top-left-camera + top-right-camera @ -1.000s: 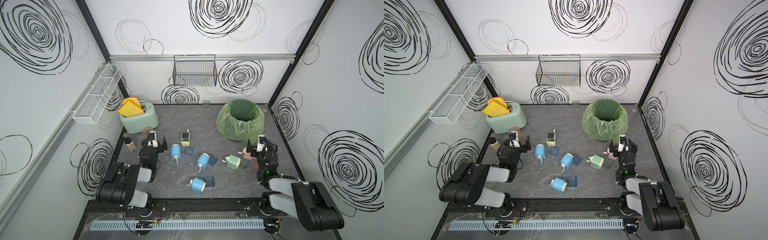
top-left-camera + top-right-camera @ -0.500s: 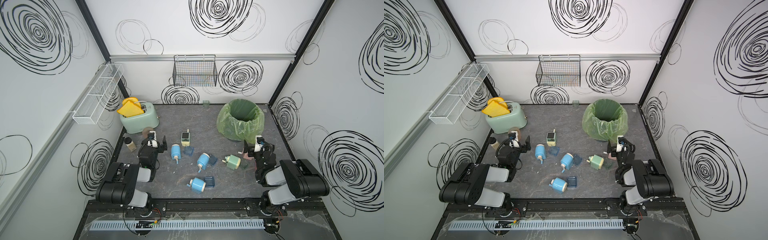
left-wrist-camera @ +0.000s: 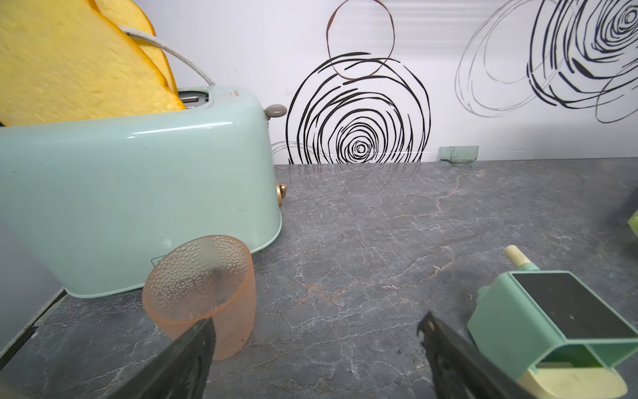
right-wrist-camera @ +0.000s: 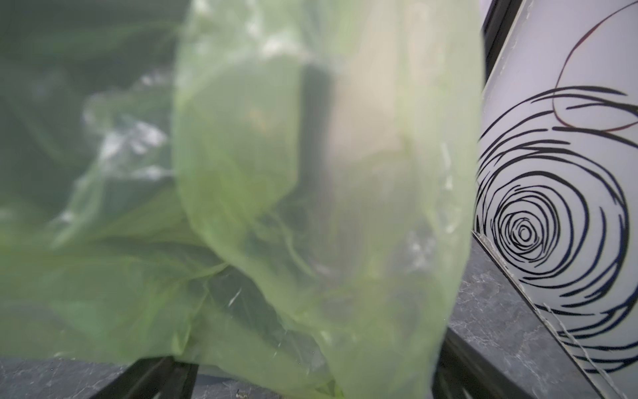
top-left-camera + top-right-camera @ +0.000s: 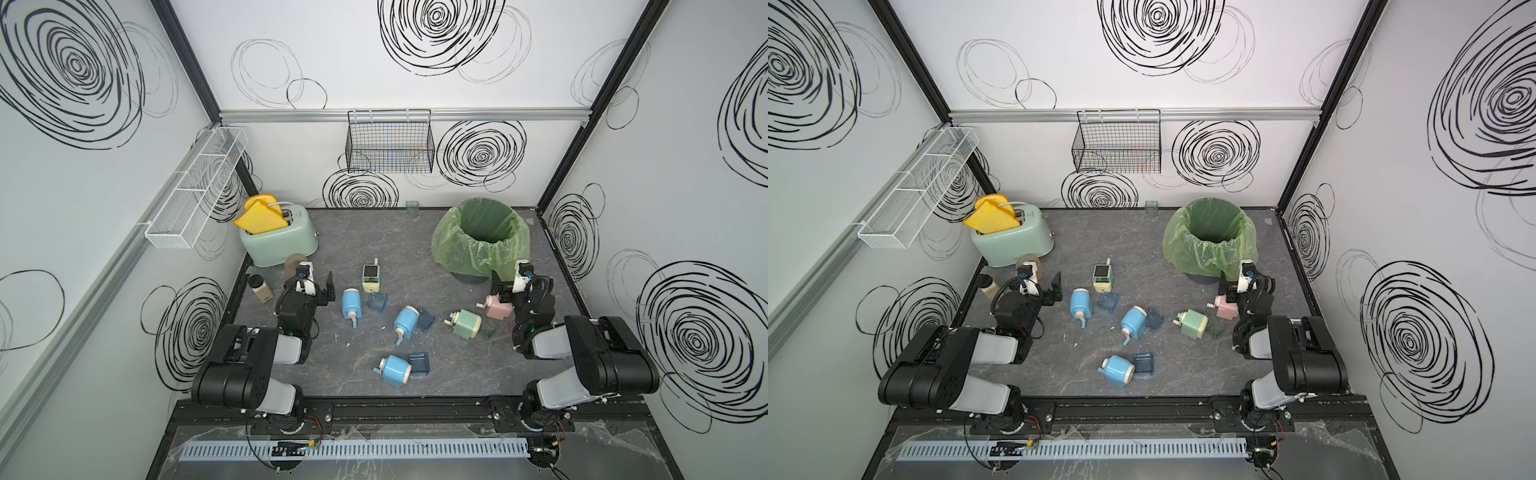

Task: Take out the pencil sharpener tray and clean the shavings
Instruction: Reset both arms

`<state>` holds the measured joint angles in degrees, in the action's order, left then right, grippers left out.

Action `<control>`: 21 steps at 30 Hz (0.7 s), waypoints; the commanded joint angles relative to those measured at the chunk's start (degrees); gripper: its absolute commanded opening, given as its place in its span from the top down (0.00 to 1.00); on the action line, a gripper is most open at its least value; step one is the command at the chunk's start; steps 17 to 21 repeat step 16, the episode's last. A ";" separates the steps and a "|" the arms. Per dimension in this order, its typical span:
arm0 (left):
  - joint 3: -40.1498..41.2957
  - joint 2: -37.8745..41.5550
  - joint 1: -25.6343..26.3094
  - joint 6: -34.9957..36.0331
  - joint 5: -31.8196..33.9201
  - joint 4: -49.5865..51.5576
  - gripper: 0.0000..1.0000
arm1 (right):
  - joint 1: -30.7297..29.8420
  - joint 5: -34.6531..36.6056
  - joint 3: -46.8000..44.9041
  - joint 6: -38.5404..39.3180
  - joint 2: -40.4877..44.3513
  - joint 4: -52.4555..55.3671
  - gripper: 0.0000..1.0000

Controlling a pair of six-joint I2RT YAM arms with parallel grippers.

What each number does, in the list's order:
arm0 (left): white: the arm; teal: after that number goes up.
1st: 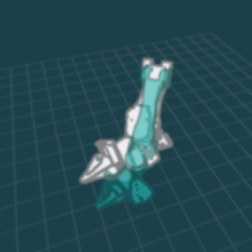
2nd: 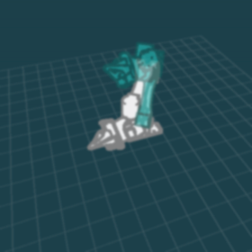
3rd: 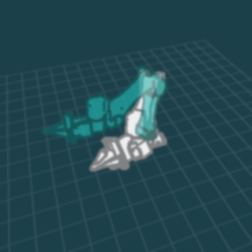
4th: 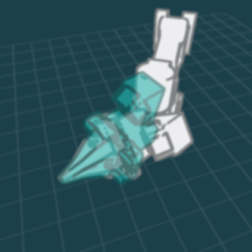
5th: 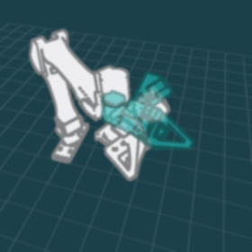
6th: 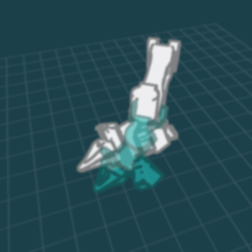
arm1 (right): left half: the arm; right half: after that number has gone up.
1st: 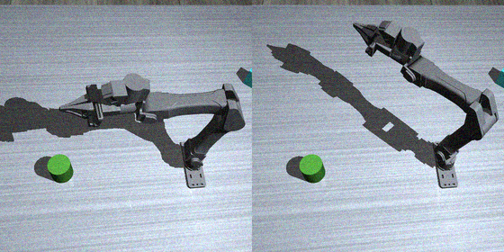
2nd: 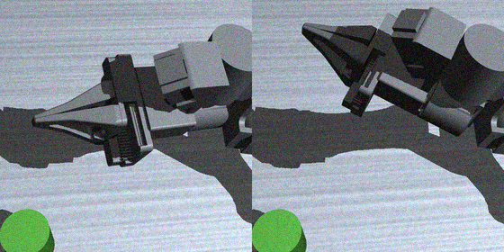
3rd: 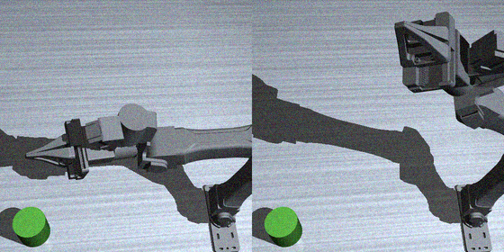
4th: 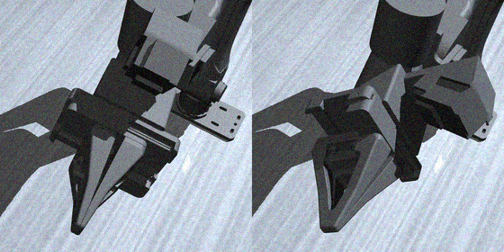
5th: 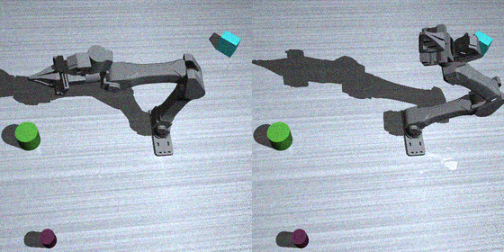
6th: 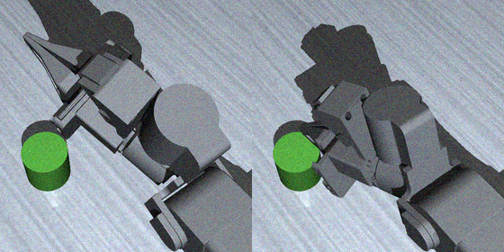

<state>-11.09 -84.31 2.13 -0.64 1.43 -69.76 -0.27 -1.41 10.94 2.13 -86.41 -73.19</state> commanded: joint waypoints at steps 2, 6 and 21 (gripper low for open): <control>-1.31 0.53 -0.55 -0.01 -0.55 -2.40 0.03 | 0.26 -1.16 0.78 -0.86 -0.20 0.89 0.01; -1.38 0.55 -0.46 0.01 -0.55 -2.34 0.03 | 1.67 -3.26 1.72 -1.93 -0.47 2.45 0.01; -1.43 0.51 -0.11 0.13 -0.03 -2.31 0.03 | 1.66 -3.37 1.72 -1.92 -0.43 2.61 0.01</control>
